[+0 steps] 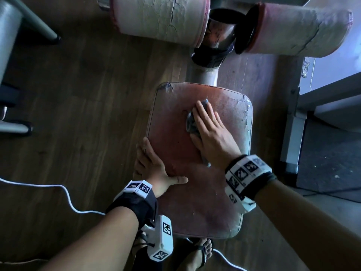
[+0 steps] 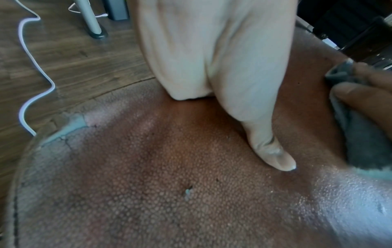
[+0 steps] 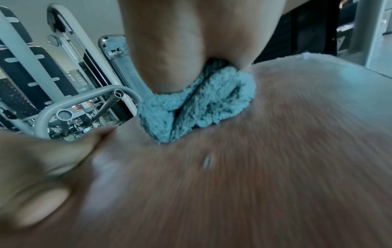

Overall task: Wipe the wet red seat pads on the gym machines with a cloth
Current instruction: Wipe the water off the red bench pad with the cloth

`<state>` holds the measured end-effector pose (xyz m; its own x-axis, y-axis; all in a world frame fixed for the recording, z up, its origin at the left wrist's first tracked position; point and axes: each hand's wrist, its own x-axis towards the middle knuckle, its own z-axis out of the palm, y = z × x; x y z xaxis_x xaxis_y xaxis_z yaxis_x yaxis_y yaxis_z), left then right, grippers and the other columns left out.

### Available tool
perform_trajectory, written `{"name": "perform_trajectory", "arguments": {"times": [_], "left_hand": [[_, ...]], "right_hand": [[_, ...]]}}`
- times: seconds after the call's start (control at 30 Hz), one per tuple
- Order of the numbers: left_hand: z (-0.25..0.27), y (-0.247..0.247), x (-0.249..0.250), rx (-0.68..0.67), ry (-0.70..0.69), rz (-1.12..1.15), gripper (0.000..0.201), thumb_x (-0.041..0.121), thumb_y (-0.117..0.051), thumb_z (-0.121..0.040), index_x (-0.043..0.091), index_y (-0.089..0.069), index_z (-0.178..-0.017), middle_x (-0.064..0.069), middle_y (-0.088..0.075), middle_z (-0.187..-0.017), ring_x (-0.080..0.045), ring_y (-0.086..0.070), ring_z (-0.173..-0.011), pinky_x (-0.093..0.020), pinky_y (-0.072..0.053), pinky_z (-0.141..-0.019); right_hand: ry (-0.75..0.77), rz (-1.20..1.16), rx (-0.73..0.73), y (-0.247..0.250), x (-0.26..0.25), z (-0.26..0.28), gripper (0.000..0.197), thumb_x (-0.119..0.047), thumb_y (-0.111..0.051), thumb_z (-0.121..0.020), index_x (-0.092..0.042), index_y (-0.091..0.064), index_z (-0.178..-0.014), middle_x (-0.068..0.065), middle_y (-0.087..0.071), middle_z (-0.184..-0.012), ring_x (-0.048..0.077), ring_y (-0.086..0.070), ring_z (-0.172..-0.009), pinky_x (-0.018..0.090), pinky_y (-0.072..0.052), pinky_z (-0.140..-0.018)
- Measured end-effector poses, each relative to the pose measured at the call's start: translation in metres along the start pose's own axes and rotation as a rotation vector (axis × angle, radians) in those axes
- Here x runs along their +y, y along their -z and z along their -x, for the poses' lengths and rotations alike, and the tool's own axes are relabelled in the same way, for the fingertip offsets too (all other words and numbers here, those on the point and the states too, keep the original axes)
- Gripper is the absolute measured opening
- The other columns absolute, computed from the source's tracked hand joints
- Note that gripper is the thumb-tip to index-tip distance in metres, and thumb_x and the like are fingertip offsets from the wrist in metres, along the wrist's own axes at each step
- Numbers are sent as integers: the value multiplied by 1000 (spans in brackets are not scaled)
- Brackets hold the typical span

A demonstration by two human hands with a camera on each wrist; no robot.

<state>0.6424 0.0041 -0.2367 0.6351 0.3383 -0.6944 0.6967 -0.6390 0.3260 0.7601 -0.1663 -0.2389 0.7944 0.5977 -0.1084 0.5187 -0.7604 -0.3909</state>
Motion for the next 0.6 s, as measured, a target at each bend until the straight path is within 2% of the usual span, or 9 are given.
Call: {"name": "perform_trajectory", "arguments": {"times": [0.1,0.23,0.3,0.43,0.6], "left_hand": [[1,2,1,-22,26,-53,169,76,-81,-40,25,48,-137,-16,26,-158,-34,5,-151,-49,-9,-120],[3,2,4,1,37,-75,170,77,-81,-35,26,44,-138,-16,21,-160,-37,-4,-150,-51,-16,-118],[3,2,5,4,50,-77,172,74,-84,-35,26,44,-140,-16,19,-160,-37,-6,-149,-52,-19,-117],[1,1,6,-20,67,-60,171,68,-87,-37,28,42,-141,-13,24,-160,-35,1,-150,-52,-16,-117],[3,1,4,-11,47,-63,170,72,-85,-37,26,41,-142,-14,20,-160,-36,-4,-149,-52,-20,-116]], "right_hand": [[-9,-19,11,2,5,-28,62,-32,-42,-100,1,-28,-150,16,-20,-160,35,-10,-150,51,-22,-118],[-15,-54,36,0,-2,-19,60,-28,-46,-100,1,-29,-150,16,-22,-160,35,-10,-149,49,-19,-120],[43,-33,30,-3,-7,0,58,-28,-47,-100,0,-31,-149,15,-22,-160,34,-11,-150,47,-19,-121],[159,5,-29,-10,-10,30,57,-31,-47,-101,-2,-34,-149,12,-23,-160,29,-12,-150,45,-22,-120],[223,38,-78,-2,-7,1,58,-35,-41,-102,-2,-33,-149,11,-23,-160,29,-11,-150,45,-23,-120]]}}
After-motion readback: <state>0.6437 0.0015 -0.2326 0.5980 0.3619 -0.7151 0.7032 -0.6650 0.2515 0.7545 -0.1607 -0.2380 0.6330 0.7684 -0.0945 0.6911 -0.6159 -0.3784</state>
